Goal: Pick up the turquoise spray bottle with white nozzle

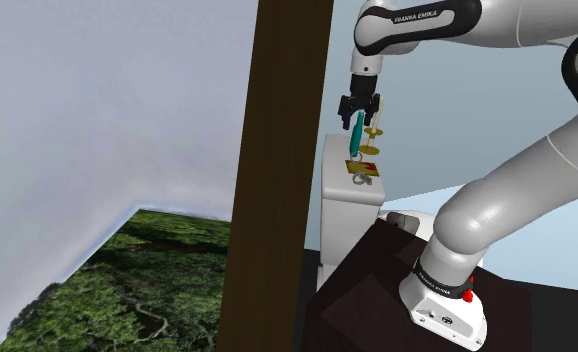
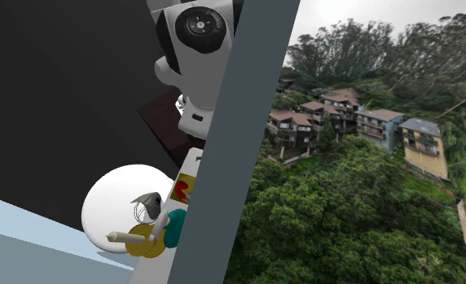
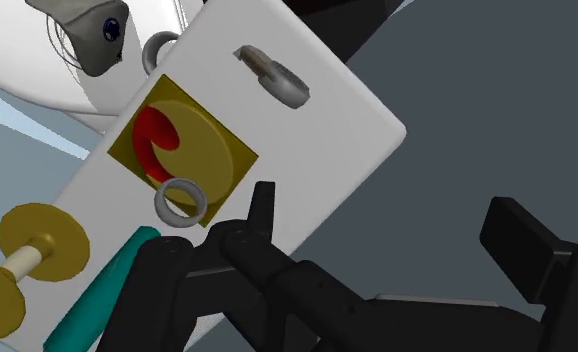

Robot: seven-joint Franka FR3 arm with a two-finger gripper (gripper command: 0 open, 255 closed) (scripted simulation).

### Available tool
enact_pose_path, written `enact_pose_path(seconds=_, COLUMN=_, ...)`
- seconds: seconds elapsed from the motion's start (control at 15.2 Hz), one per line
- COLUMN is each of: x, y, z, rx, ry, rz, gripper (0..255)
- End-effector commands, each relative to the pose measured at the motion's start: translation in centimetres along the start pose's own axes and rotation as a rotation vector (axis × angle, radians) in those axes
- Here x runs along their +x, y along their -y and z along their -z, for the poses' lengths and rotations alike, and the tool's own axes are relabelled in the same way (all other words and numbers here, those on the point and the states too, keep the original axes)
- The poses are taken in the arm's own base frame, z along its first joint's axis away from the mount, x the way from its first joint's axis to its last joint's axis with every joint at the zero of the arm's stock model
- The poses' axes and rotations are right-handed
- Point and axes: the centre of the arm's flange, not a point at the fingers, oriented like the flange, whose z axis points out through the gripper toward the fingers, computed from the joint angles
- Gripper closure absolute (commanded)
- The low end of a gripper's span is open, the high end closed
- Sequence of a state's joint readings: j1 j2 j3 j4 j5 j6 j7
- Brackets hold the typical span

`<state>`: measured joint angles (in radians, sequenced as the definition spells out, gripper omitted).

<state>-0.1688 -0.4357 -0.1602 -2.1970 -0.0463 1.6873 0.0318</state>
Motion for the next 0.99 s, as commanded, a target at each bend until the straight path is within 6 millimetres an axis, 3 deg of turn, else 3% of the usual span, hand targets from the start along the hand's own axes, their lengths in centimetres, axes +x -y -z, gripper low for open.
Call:
enact_pose_path(seconds=0.0, x=2.0, y=-1.9, z=0.1, rx=-0.013, ry=-0.017, rz=-0.044, gripper=0)
enact_pose_path(seconds=0.92, x=11.5, y=-14.6, z=3.4, rx=-0.099, ry=-0.127, rz=-0.341, gripper=0)
